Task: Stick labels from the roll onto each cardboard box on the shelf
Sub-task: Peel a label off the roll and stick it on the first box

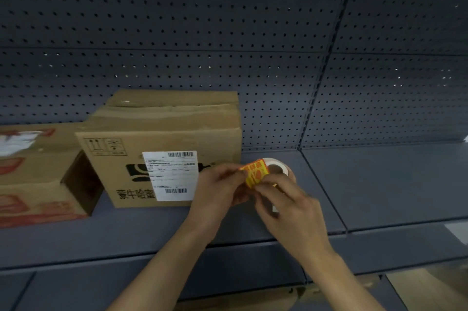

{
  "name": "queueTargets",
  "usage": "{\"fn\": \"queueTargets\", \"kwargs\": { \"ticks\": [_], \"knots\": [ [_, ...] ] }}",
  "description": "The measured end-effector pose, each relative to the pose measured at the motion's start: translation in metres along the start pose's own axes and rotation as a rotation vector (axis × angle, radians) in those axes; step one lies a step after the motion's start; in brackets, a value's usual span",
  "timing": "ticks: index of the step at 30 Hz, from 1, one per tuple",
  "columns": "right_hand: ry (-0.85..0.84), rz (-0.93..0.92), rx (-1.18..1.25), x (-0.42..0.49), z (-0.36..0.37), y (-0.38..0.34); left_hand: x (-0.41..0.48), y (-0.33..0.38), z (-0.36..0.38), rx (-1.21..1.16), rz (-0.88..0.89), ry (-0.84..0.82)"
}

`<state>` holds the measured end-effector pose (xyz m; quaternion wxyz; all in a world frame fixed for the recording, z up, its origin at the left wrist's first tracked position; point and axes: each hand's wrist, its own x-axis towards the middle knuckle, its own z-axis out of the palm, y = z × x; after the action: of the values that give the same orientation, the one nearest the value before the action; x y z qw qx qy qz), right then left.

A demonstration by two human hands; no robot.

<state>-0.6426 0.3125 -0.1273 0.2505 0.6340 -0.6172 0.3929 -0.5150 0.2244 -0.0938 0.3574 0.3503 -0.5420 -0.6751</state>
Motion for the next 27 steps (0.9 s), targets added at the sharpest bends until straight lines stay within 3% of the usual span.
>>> {"fn": "queueTargets", "kwargs": {
  "ticks": [5,9,12,16,21,27],
  "knots": [
    [-0.107,0.203,0.317,0.006,0.005,-0.01,0.002,0.005,-0.025,0.298,0.211,0.033],
    [-0.019,0.501,0.575,0.023,0.007,-0.012,0.001,0.012,-0.042,0.381,0.286,0.048],
    [-0.072,0.7,0.749,0.037,0.014,-0.012,0.003,0.015,-0.051,0.428,0.345,0.039],
    [-0.164,0.736,0.816,0.048,0.016,-0.012,0.003,0.021,-0.057,0.448,0.372,0.027],
    [-0.257,0.743,0.698,0.057,0.022,-0.014,0.006,0.028,-0.061,0.524,0.41,0.055],
    [-0.224,0.728,0.641,0.06,0.02,-0.018,0.002,0.036,-0.061,0.669,0.478,0.073]
  ]
}}
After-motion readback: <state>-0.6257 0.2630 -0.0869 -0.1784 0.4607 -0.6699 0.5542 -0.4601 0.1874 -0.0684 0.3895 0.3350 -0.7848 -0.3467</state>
